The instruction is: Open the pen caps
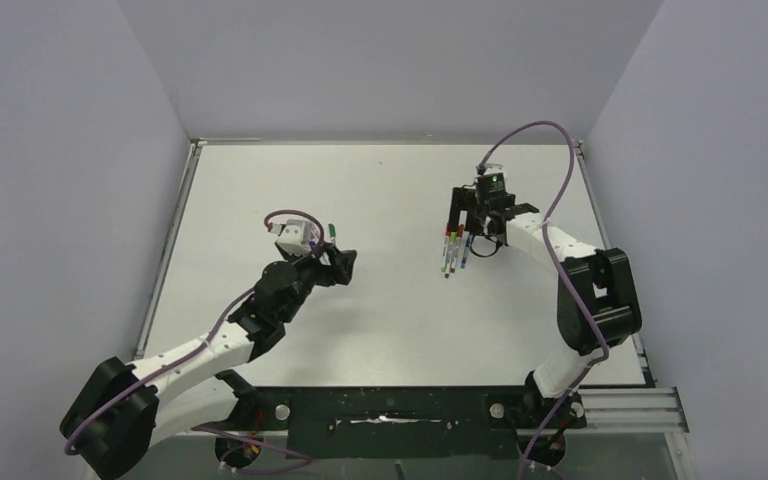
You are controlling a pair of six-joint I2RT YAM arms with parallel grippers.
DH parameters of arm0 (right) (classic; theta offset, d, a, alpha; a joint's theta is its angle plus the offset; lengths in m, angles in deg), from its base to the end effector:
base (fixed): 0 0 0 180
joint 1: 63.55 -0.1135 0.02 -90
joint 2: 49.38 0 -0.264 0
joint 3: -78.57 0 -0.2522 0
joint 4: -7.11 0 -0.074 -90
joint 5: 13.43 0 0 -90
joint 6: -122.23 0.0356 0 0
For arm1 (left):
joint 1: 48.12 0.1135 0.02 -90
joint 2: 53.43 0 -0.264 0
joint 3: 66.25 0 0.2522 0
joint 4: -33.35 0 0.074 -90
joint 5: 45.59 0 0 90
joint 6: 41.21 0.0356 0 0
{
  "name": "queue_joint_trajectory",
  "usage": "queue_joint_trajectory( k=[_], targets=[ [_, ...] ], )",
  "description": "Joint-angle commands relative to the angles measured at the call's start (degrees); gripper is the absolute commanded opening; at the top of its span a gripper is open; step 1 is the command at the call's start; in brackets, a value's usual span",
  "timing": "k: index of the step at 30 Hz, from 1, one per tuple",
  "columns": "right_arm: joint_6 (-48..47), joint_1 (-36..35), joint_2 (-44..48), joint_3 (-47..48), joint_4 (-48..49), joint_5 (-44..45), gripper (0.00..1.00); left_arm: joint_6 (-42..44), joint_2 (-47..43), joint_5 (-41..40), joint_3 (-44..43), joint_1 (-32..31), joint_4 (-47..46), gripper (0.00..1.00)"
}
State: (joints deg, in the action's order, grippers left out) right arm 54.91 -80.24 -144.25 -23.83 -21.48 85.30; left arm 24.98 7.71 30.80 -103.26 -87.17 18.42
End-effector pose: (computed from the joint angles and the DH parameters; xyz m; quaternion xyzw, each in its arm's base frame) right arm 0.3457 0.0980 0.2233 0.0768 0.9213 0.0598 0.3765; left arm 0.1838 -0.1384 0.2242 0.0242 0.7597 -0.2586 0.5962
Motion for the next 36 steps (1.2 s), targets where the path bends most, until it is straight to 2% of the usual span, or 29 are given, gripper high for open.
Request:
queue_joint_trajectory(
  k=[1,4,5,8,10,12,15,20,21,22,32,36],
  targets=[
    [2.28,1.51,-1.08,-0.22,0.37,-2.13,0.98,-5.71,-3.39,-5.70,4.14,0.70,-6.43,0.82],
    [2.37,1.76,-1.25,-0.63,0.62,-0.62,1.00,-5.86,-2.44,-3.89,3.84,0.83,-7.40,0.82],
    [2.37,1.91,-1.26,-0.68,0.67,-0.71,0.97,-5.72,-1.70,-2.86,3.60,0.79,-7.86,0.82],
    [2.42,2.17,-1.52,-1.39,0.92,-0.44,0.78,-5.16,0.59,-0.79,3.61,0.83,-9.94,0.82],
    [2.42,2.25,-1.56,-1.90,1.11,-0.25,0.73,-5.29,1.69,-0.60,3.03,0.90,-9.45,0.82],
    [2.57,2.29,-1.72,-2.16,1.32,0.14,0.57,-6.21,2.70,-0.89,2.52,0.85,-9.08,0.82],
    [3.27,2.93,-1.43,-2.99,2.02,0.14,0.54,-7.57,5.34,-1.23,0.01,0.89,-5.65,0.82],
    [4.30,3.45,3.74,-6.34,4.84,-1.20,0.61,-6.37,9.21,0.77,-2.98,0.78,-3.33,0.82],
    [4.61,3.23,5.28,-7.03,5.59,-1.91,0.77,-5.82,9.51,0.72,-3.34,0.77,-2.85,0.84],
    [4.73,3.04,6.59,-7.73,6.31,-2.36,0.99,-5.39,9.68,0.20,-3.55,0.78,-2.13,0.85],
    [1.92,2.24,14.62,-14.01,13.91,-0.11,0.98,-6.27,6.72,-2.73,-0.76,0.81,-2.68,0.85],
    [5.46,7.19,19.49,-18.61,18.27,-6.02,0.98,-5.07,6.97,-3.34,-0.83,-0.45,-3.93,0.85]
  ],
)
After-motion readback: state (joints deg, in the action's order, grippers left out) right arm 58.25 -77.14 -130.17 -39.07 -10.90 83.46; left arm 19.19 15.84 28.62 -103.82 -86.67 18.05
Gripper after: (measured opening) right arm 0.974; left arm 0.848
